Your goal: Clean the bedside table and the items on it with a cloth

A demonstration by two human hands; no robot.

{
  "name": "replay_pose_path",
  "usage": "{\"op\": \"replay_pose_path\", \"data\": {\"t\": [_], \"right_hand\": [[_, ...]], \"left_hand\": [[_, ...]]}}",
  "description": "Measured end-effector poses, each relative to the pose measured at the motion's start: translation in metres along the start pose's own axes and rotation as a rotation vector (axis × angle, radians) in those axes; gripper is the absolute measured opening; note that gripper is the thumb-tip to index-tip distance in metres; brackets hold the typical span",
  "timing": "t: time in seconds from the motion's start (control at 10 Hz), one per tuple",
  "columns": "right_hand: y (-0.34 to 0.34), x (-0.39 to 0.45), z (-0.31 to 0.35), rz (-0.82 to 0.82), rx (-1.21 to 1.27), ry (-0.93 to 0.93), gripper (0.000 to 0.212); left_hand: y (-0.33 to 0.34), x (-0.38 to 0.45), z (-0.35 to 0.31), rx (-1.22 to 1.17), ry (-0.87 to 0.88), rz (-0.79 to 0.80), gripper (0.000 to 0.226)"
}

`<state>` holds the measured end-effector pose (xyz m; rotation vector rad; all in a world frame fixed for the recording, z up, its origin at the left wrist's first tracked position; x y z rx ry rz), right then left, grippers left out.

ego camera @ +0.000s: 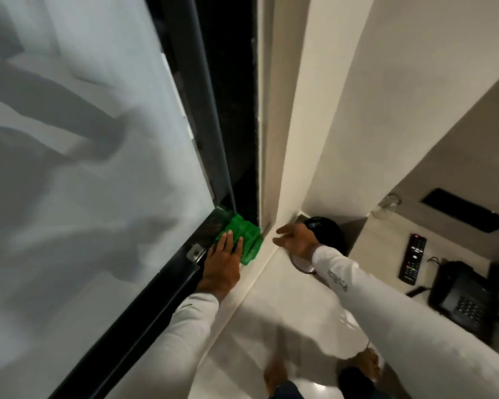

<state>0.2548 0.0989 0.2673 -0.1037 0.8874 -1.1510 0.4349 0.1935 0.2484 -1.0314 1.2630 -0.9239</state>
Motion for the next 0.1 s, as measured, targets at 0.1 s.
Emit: {"op": "replay_pose_path", "data": {"t": [0.1], "right_hand": [[-0.0554, -0.0287, -0.0163, -0.066, -0.125, -0.044, 0.038]], "left_hand": [[-0.0166, 0.0016, -0.0067, 0.038, -0.031, 0.019, 0.064]]}}
Point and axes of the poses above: each hand's wrist, its own x-axis towards the middle knuckle, its own y-axis out of the palm, z = x × y, the point moved 5 cm from there along x, towards the middle knuckle, and after that the axes turned 5 degrees about -z, right-handed, at the moved point
